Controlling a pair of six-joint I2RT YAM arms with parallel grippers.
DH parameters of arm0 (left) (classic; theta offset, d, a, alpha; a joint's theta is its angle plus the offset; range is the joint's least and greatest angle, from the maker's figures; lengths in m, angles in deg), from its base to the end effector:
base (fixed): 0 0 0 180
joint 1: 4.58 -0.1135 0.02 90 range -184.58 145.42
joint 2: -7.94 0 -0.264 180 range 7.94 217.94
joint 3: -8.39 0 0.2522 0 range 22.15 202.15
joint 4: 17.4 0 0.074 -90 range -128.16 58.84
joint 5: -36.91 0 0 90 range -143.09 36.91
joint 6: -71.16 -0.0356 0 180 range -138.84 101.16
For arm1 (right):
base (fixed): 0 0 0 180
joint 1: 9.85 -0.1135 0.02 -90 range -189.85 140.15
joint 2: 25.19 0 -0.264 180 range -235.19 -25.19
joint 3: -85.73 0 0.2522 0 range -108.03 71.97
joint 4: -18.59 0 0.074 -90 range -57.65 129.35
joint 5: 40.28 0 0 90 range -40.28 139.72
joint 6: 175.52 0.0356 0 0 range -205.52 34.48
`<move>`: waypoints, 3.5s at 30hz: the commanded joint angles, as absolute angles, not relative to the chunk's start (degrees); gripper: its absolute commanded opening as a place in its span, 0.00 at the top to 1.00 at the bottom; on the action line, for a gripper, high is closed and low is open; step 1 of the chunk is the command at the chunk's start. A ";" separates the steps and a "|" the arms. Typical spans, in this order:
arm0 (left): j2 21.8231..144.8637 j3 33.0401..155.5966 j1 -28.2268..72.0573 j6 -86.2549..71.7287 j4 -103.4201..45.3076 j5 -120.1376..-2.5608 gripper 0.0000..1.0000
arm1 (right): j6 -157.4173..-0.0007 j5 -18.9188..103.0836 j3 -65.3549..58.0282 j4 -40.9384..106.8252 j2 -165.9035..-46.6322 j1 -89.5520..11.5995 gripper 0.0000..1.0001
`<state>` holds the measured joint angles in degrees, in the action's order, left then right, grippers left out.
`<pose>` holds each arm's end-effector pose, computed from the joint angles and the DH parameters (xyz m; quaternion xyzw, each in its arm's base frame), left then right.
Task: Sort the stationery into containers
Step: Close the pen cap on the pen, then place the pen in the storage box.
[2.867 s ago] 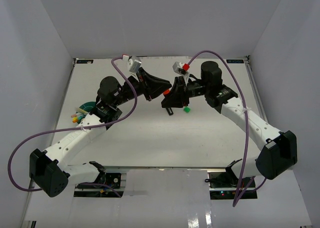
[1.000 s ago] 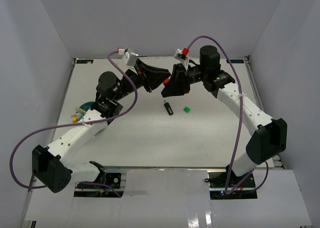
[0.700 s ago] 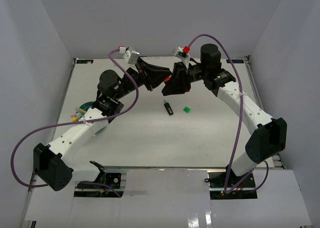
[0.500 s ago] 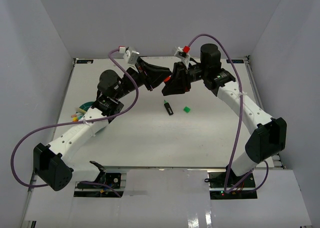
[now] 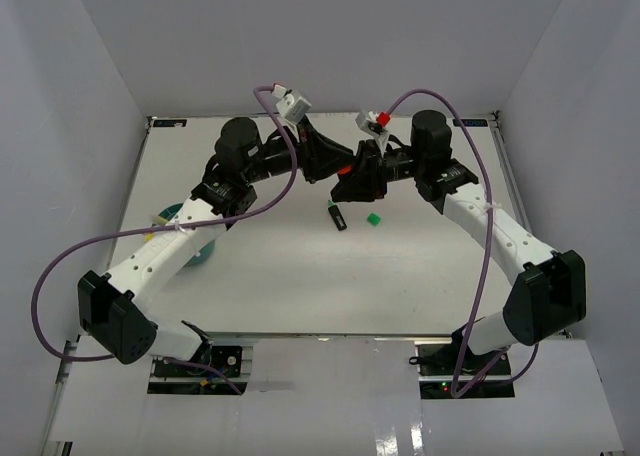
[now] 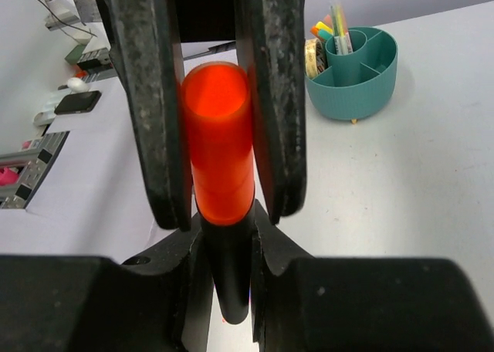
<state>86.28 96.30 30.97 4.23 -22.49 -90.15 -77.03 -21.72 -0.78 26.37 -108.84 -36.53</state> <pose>0.2458 -0.2020 0.4220 0.3019 0.6146 -0.5289 0.5014 0.2777 0.1773 0.3811 -0.4843 0.5283 0.5759 0.3933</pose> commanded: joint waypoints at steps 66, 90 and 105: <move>69.63 67.41 -2.12 1.63 -29.49 -23.55 1.00 | -86.14 13.95 35.41 28.83 -78.54 -36.39 0.10; 79.57 64.86 -9.77 6.38 -27.91 -27.34 0.59 | -86.23 15.01 36.02 28.92 -80.03 -36.30 0.10; 77.29 69.96 -9.86 4.71 -33.79 -32.07 0.12 | -86.67 23.07 34.36 31.91 -82.14 -36.48 0.10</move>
<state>79.84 66.64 -9.40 5.67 -31.50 -28.79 -85.99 18.85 35.42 31.24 -81.11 -36.48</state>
